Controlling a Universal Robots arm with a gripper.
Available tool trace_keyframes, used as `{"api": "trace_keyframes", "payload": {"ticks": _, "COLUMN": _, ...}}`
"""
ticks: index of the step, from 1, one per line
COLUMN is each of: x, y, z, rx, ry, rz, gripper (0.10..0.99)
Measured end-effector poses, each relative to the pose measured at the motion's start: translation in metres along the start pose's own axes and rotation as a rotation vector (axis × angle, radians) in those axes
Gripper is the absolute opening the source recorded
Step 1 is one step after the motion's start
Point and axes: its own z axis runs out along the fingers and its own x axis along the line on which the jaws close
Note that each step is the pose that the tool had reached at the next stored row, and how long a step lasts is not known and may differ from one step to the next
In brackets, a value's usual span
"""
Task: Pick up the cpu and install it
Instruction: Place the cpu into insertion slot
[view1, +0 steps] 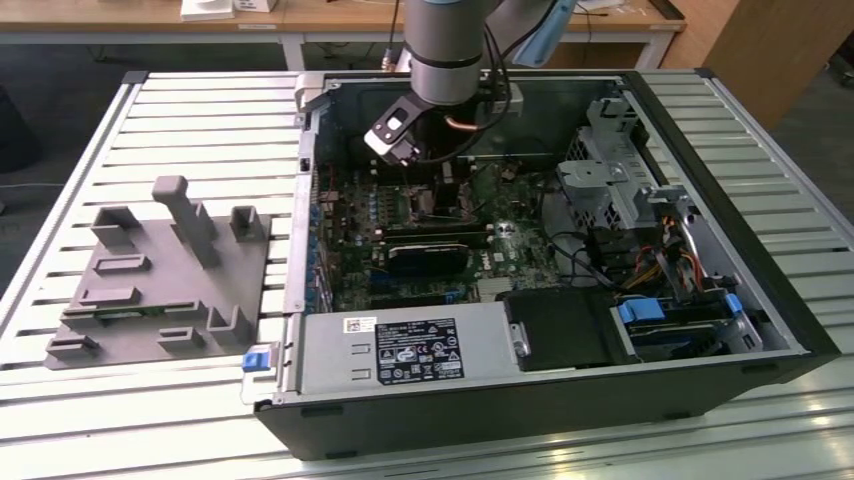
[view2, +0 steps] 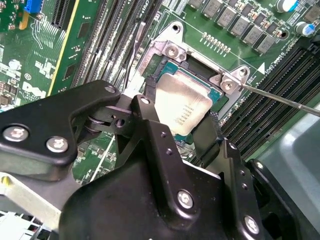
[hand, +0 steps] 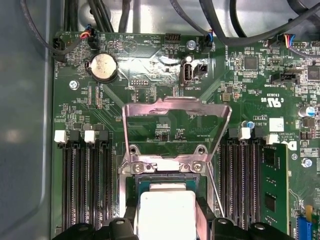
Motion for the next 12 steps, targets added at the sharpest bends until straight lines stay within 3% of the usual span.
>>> {"api": "trace_keyframes", "payload": {"ticks": 10, "x": 0.0002, "y": 0.0002, "z": 0.0004, "rx": -0.001, "ry": 0.0010, "rz": -0.004, "gripper": 0.545}}
{"api": "trace_keyframes", "payload": {"ticks": 11, "x": 0.0001, "y": 0.0002, "z": 0.0004, "rx": -0.001, "ry": 0.0009, "rz": -0.004, "gripper": 0.604}}
{"api": "trace_keyframes", "payload": {"ticks": 12, "x": 0.0001, "y": 0.0002, "z": 0.0002, "rx": -0.001, "ry": 0.0006, "rz": -0.004, "gripper": 0.604}}
